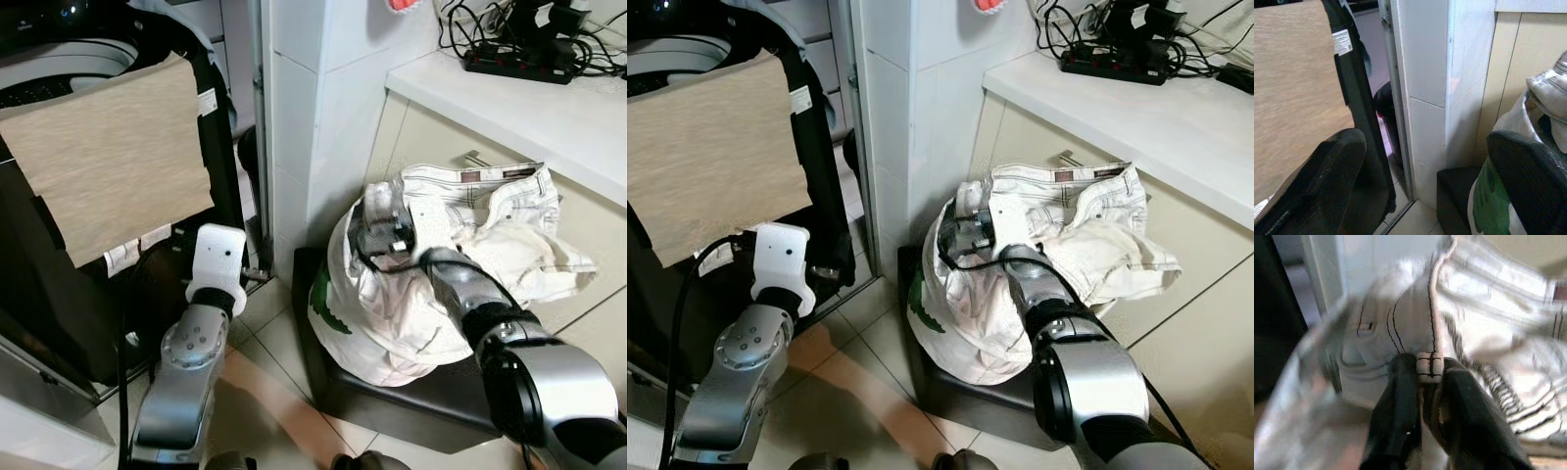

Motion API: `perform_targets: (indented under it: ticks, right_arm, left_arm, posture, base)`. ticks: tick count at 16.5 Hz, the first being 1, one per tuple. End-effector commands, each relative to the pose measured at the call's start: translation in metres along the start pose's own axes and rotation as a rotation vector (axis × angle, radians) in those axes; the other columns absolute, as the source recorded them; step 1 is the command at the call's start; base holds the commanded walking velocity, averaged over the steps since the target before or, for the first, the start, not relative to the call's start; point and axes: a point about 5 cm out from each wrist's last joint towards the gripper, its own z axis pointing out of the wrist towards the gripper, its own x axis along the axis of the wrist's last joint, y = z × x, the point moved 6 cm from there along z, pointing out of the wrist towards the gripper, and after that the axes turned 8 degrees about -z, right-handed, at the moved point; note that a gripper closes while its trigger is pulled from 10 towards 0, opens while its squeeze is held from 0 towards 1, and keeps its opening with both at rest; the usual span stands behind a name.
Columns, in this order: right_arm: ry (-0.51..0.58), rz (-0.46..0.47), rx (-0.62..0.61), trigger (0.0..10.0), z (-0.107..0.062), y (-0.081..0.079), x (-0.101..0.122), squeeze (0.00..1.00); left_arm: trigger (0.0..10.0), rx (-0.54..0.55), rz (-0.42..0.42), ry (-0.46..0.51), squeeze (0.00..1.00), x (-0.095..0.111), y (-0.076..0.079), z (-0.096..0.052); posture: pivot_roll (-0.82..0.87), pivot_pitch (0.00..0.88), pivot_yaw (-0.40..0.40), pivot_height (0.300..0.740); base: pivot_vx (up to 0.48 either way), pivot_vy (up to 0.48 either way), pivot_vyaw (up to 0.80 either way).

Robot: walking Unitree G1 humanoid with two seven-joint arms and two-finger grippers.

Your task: Clothes washing

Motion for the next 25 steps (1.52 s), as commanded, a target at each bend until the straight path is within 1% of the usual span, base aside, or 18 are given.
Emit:
perform_targets:
  ticks: [1, 3, 4, 5, 6, 8, 9, 11, 13, 14, 16, 18, 19, 20, 21, 22, 24, 25]
  right_arm:
    - [0.106, 0.015, -0.02, 0.0, 0.002, 0.009, 0.034, 0.0]
    - [0.168, 0.004, -0.036, 0.0, 0.002, 0.017, 0.058, 0.0]
    - [0.264, -0.016, -0.045, 0.0, 0.0, 0.021, 0.091, 0.0]
    - [0.311, -0.037, -0.046, 0.0, -0.002, 0.021, 0.106, 0.0]
    - [0.336, -0.05, -0.047, 0.0, -0.003, 0.021, 0.113, 0.0]
    - [0.441, -0.1, -0.045, 0.0, -0.01, 0.021, 0.143, 0.0]
    - [0.488, -0.113, -0.055, 0.0, -0.014, 0.024, 0.156, 0.0]
    - [0.552, -0.098, -0.061, 0.0, -0.02, 0.03, 0.169, 0.0]
    - [0.576, -0.085, -0.064, 0.0, -0.022, 0.031, 0.167, 0.0]
    - [0.582, -0.068, -0.066, 0.0, -0.023, 0.028, 0.153, 0.0]
    - [0.56, -0.011, -0.09, 0.0, -0.024, 0.026, 0.118, 0.0]
    - [0.534, 0.018, -0.116, 0.0, -0.025, 0.026, 0.1, 0.0]
    - [0.562, 0.01, -0.13, 0.0, -0.028, 0.028, 0.104, 0.0]
    - [0.609, -0.022, -0.148, 0.0, -0.033, 0.032, 0.116, 0.0]
    - [0.692, -0.074, -0.187, 0.0, -0.043, 0.045, 0.143, 0.0]
    - [0.706, -0.08, -0.195, 0.0, -0.044, 0.049, 0.149, 0.0]
    - [0.685, -0.072, -0.19, 0.0, -0.042, 0.05, 0.145, 0.0]
    - [0.658, -0.056, -0.171, 0.0, -0.038, 0.045, 0.135, 0.0]
  left_arm:
    - [10.0, -0.022, -0.01, 0.009, 0.0, 0.002, 0.005, 0.004]
    - [10.0, -0.036, -0.01, 0.024, 0.0, 0.006, 0.009, 0.01]
    - [10.0, -0.036, -0.011, 0.039, 0.0, 0.009, 0.01, 0.018]
    - [10.0, -0.034, -0.012, 0.048, 0.0, 0.011, 0.011, 0.02]
    - [10.0, -0.033, -0.016, 0.055, 0.0, 0.013, 0.011, 0.021]
    - [10.0, -0.015, -0.01, 0.083, 0.0, 0.018, 0.009, 0.026]
    - [10.0, -0.003, 0.006, 0.119, 0.0, 0.025, 0.007, 0.029]
    - [10.0, 0.005, 0.038, 0.18, 0.0, 0.04, 0.006, 0.032]
    - [10.0, 0.027, 0.029, 0.203, 0.0, 0.045, 0.0, 0.033]
    - [10.0, 0.04, 0.034, 0.209, 0.0, 0.046, -0.003, 0.035]
    - [10.0, 0.044, 0.05, 0.209, 0.0, 0.044, -0.003, 0.036]
    - [10.0, 0.035, 0.052, 0.203, 0.0, 0.041, -0.002, 0.037]
    - [10.0, 0.026, 0.052, 0.203, 0.0, 0.041, 0.001, 0.038]
    - [10.0, 0.02, 0.051, 0.205, 0.0, 0.041, 0.003, 0.039]
    - [10.0, 0.016, 0.042, 0.214, 0.0, 0.043, 0.004, 0.04]
    - [10.0, 0.017, 0.039, 0.215, 0.0, 0.043, 0.004, 0.041]
    - [10.0, 0.024, 0.041, 0.214, 0.0, 0.042, 0.003, 0.041]
    - [10.0, 0.032, 0.043, 0.214, 0.0, 0.041, 0.002, 0.041]
  posture:
    - [0.05, 0.0, -0.078, 0.74]
    - [0.04, 0.0, -0.079, 0.74]
    - [0.03, 0.0, -0.082, 0.74]
    - [0.02, 0.0, -0.085, 0.74]
    - [0.02, 0.0, -0.085, 0.74]
    - [0.01, 0.0, -0.087, 0.74]
    - [0.01, 0.0, -0.086, 0.74]
    - [0.01, 0.0, -0.083, 0.74]
    - [0.02, 0.0, -0.083, 0.74]
    - [0.02, 0.0, -0.076, 0.74]
    - [0.01, 0.0, -0.059, 0.74]
    - [0.0, 0.0, -0.047, 0.74]
    - [-0.01, 0.0, -0.04, 0.74]
    - [-0.01, 0.0, -0.037, 0.74]
    - [-0.02, 0.0, -0.036, 0.74]
    - [-0.02, 0.0, -0.037, 0.74]
    - [-0.01, 0.0, -0.043, 0.74]
    - [-0.01, 0.0, -0.047, 0.74]
  base:
    - [0.0, 0.0, 0.0]
    - [0.0, 0.0, 0.0]
    - [0.0, 0.0, 0.0]
    - [0.0, 0.0, 0.0]
    - [0.0, 0.0, 0.0]
    - [0.0, 0.0, 0.0]
    - [0.0, 0.0, 0.0]
    - [0.0, 0.0, 0.0]
    - [0.0, 0.0, 0.0]
    - [0.0, 0.0, 0.0]
    - [0.0, 0.0, 0.4]
    - [0.0, 0.0, 0.79]
    - [0.0, 0.0, 0.78]
    - [0.0, 0.0, 0.77]
    - [0.0, 0.0, 0.75]
    - [0.0, 0.0, 0.73]
    - [0.0, 0.0, 0.73]
    - [0.0, 0.0, 0.71]
